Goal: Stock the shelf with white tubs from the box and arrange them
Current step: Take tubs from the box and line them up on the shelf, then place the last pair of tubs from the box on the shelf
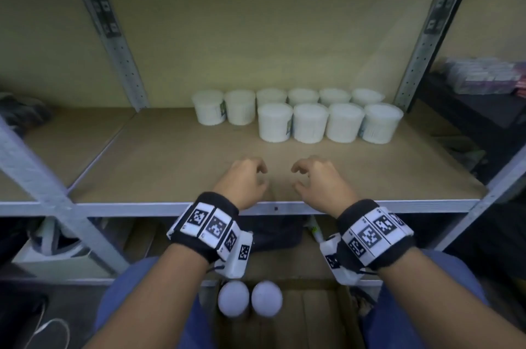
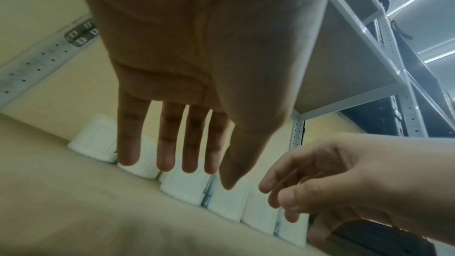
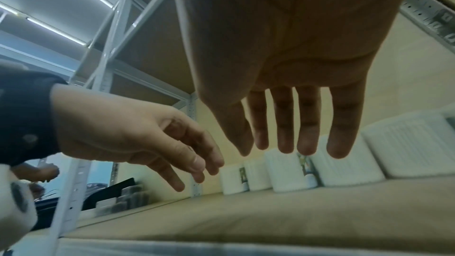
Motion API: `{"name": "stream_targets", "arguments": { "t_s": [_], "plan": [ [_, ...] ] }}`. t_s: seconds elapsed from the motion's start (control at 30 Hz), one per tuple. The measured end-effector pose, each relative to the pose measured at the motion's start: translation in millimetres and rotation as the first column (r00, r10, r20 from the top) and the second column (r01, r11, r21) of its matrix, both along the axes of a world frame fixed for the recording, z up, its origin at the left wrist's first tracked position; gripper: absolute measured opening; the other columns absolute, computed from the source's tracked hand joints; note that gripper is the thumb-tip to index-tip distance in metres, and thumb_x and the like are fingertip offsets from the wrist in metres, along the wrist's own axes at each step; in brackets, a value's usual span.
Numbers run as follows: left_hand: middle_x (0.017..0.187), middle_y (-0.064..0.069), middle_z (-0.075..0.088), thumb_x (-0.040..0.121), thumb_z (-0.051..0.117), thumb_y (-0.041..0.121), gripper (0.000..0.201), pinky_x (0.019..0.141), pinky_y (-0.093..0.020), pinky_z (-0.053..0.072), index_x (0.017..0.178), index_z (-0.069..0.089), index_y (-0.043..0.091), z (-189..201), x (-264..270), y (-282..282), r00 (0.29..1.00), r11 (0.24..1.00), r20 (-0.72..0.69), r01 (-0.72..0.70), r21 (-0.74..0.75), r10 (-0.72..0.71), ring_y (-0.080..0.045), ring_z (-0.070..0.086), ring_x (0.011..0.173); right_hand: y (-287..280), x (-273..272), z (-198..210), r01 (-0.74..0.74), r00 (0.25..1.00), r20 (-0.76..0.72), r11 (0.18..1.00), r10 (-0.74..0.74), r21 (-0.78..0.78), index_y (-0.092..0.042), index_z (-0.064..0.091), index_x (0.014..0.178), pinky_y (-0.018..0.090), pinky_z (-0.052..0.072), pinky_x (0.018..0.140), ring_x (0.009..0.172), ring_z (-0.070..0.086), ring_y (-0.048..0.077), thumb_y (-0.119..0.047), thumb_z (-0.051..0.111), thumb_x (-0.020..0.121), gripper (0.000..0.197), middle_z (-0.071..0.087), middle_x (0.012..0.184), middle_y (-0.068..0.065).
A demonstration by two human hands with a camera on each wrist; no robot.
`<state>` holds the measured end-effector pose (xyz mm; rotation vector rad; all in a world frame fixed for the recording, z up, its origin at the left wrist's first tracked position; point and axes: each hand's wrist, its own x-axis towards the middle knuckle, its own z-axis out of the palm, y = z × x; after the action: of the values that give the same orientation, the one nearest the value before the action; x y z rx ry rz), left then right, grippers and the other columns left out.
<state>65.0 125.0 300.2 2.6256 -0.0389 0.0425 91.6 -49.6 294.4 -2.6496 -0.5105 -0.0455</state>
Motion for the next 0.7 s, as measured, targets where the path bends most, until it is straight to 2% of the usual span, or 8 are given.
{"name": "stream_targets", "arguments": {
  "t_s": [0.1,0.2,0.37,0.5,0.57,0.7],
  "plan": [
    [0.105,-0.003,0.064,0.082,0.061,0.023,0.017,0.089,-0.031,0.050,0.099,0.063,0.018,-32.6,-32.2,6.5,0.997,1.000,-0.075,-0.014,-0.007,0.013,-0.023,0.061,0.101,5.4,-22.2,-15.8,-0.023,0.998,-0.062,0.999,0.025,0.029,-0.017,0.067,0.105,0.030,0.049,0.084,0.096,0.061,0.023,-0.018,0.057,0.084,0.023,0.064,0.102,0.003],
    [0.105,0.000,0.063,0.079,0.063,0.027,0.018,0.090,-0.035,0.051,0.096,0.062,0.022,-74.4,-56.3,18.3,0.985,0.999,-0.171,-0.035,0.001,0.034,-0.020,0.062,0.100,16.3,-38.4,-40.8,-0.061,0.985,-0.159,0.998,0.063,0.017,-0.018,0.067,0.101,0.030,0.050,0.083,0.095,0.061,0.021,-0.022,0.059,0.085,0.018,0.065,0.100,0.002],
    [0.114,-0.007,0.064,0.078,0.064,0.027,0.031,0.094,-0.037,0.052,0.108,0.062,0.017,-137.8,-62.9,33.9,0.925,0.999,-0.375,-0.046,0.029,0.054,-0.024,0.063,0.106,39.2,-43.9,-102.1,-0.113,0.931,-0.358,0.989,0.071,-0.099,-0.021,0.065,0.103,0.032,0.051,0.085,0.102,0.062,0.023,-0.025,0.059,0.083,0.021,0.064,0.108,0.002],
    [0.124,-0.014,0.061,0.084,0.062,0.024,0.039,0.098,-0.036,0.049,0.120,0.059,0.008,-189.5,-56.1,40.7,0.879,0.997,-0.471,-0.055,0.063,0.078,-0.029,0.058,0.115,52.7,-36.9,-163.7,-0.170,0.853,-0.520,0.968,0.050,-0.187,-0.011,0.067,0.101,0.035,0.055,0.087,0.102,0.064,0.027,-0.019,0.060,0.080,0.023,0.067,0.110,0.009],
    [0.129,-0.015,0.058,0.086,0.060,0.022,0.041,0.100,-0.036,0.047,0.124,0.057,0.006,-216.3,-55.1,42.2,0.854,0.996,-0.513,-0.059,0.069,0.086,-0.031,0.056,0.119,58.0,-34.0,-193.2,-0.199,0.817,-0.576,0.951,0.027,-0.238,-0.008,0.067,0.100,0.034,0.055,0.086,0.101,0.064,0.027,-0.023,0.063,0.080,0.026,0.068,0.111,0.011],
    [0.129,-0.017,0.055,0.086,0.060,0.021,0.040,0.093,-0.037,0.050,0.123,0.056,0.007,-264.3,-54.5,41.4,0.780,0.990,-0.611,-0.086,0.109,0.135,-0.034,0.057,0.114,66.6,-32.1,-241.7,-0.233,0.777,-0.629,0.924,-0.009,-0.302,-0.008,0.059,0.119,0.035,0.052,0.091,0.111,0.060,0.030,-0.032,0.063,0.083,0.043,0.061,0.123,0.012]
  ]
}}
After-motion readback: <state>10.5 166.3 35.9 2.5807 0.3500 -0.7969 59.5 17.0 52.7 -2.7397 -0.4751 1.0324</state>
